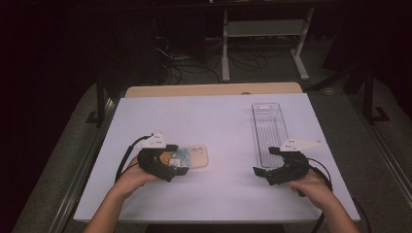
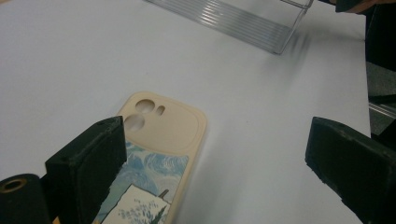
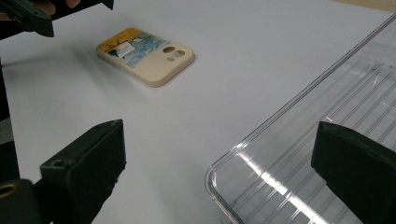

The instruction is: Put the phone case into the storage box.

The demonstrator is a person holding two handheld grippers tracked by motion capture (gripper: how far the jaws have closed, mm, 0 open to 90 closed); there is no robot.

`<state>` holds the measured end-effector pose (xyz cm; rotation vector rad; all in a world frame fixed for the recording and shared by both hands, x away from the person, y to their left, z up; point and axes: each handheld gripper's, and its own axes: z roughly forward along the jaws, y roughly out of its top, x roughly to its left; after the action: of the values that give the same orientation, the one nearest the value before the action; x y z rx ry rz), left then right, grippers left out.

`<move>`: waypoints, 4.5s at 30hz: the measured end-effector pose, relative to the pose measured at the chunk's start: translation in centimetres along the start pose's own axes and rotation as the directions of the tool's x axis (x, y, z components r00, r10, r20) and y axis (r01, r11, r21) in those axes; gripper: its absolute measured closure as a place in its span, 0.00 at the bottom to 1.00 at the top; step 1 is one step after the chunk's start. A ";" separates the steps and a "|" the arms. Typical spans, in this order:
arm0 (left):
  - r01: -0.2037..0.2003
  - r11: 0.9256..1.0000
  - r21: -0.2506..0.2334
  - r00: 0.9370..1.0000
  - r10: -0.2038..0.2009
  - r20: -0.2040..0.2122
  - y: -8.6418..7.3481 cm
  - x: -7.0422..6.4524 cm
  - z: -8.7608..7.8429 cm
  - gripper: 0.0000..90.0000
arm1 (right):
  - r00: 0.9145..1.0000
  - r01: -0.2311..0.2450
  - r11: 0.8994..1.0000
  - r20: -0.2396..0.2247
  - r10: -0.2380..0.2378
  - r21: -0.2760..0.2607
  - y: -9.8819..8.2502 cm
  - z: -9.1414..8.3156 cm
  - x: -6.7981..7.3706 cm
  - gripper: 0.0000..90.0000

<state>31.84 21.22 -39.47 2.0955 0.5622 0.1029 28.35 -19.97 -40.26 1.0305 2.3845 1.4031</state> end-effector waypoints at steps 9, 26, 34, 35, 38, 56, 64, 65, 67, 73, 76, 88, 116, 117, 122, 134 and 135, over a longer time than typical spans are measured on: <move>-0.013 1.000 -0.011 1.000 0.013 0.004 1.1 0.0 1.5 0.21 | 1.000 0.001 1.000 0.000 -0.001 -0.001 0.0 0.0 0.0 0.03; -0.010 1.000 0.014 1.000 0.010 0.015 1.0 -0.3 3.9 0.55 | 1.000 0.007 1.000 -0.003 -0.007 0.000 0.0 0.0 0.0 0.03; 0.001 1.000 0.027 1.000 -0.001 0.027 0.7 -0.5 4.8 0.83 | 1.000 0.008 1.000 -0.005 -0.008 0.001 0.0 0.0 -0.1 0.03; -0.010 0.999 0.033 1.000 0.009 0.024 0.7 -0.5 4.9 0.87 | 1.000 0.008 1.000 -0.007 -0.008 0.001 0.0 0.0 -0.1 0.03; -0.014 0.998 0.055 1.000 0.013 0.024 0.6 -0.7 5.4 0.97 | 1.000 0.008 1.000 -0.007 -0.008 0.001 0.0 0.0 -0.1 0.03; -0.061 0.983 0.176 0.998 0.062 0.001 -0.2 -0.9 7.9 0.99 | 1.000 0.008 1.000 -0.012 -0.008 0.003 0.0 0.0 -0.1 0.03; -0.030 0.984 0.178 0.999 0.033 -0.017 -0.6 -1.0 8.9 0.99 | 1.000 0.005 1.000 -0.013 -0.005 0.001 0.0 0.0 -0.1 0.03; -0.049 0.980 0.193 0.998 0.053 -0.017 -0.5 -0.9 8.8 0.99 | 1.000 0.003 1.000 -0.014 -0.003 0.001 0.0 0.0 -0.1 0.03; -0.041 0.983 0.179 0.999 0.046 -0.026 -0.5 -0.9 8.9 0.99 | 1.000 0.002 1.000 -0.014 -0.002 0.001 0.0 0.0 -0.1 0.03; -0.041 0.981 0.191 0.998 0.050 -0.043 -0.2 -0.4 9.1 0.99 | 1.000 0.000 1.000 -0.015 0.000 0.000 0.0 0.0 -0.1 0.03; -0.034 0.982 0.185 0.997 0.045 -0.058 -0.1 -0.1 9.2 0.99 | 1.000 -0.003 1.000 -0.015 0.003 0.000 0.0 0.0 -0.1 0.03; -0.009 0.980 0.197 0.994 0.031 -0.105 0.6 1.3 9.6 0.99 | 1.000 -0.006 1.000 -0.015 0.006 0.000 0.0 0.0 -0.2 0.03; 0.080 0.983 0.166 0.976 -0.043 -0.216 0.9 5.0 9.1 0.99 | 1.000 -0.007 1.000 -0.014 0.007 0.000 0.0 0.0 -0.2 0.03; 0.076 0.983 0.164 0.977 -0.041 -0.208 1.0 4.9 8.9 0.99 | 1.000 -0.006 1.000 -0.014 0.006 0.000 0.0 0.0 -0.2 0.03; 0.083 0.987 0.139 0.983 -0.058 -0.175 1.7 4.2 7.4 0.96 | 1.000 -0.007 1.000 -0.014 0.007 0.000 0.0 -0.1 -0.2 0.03; 0.088 0.994 0.066 0.991 -0.080 -0.111 1.5 2.6 2.2 0.61 | 1.000 -0.005 1.000 -0.014 0.005 0.000 0.0 -0.1 -0.1 0.03; 0.085 0.994 0.062 0.990 -0.078 -0.114 1.4 2.5 1.7 0.56 | 1.000 -0.004 1.000 -0.015 0.004 0.000 0.0 -0.1 -0.1 0.03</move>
<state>35.08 20.32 -39.67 2.1376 0.7268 0.1568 28.42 -20.10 -40.26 1.0292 2.3941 1.4166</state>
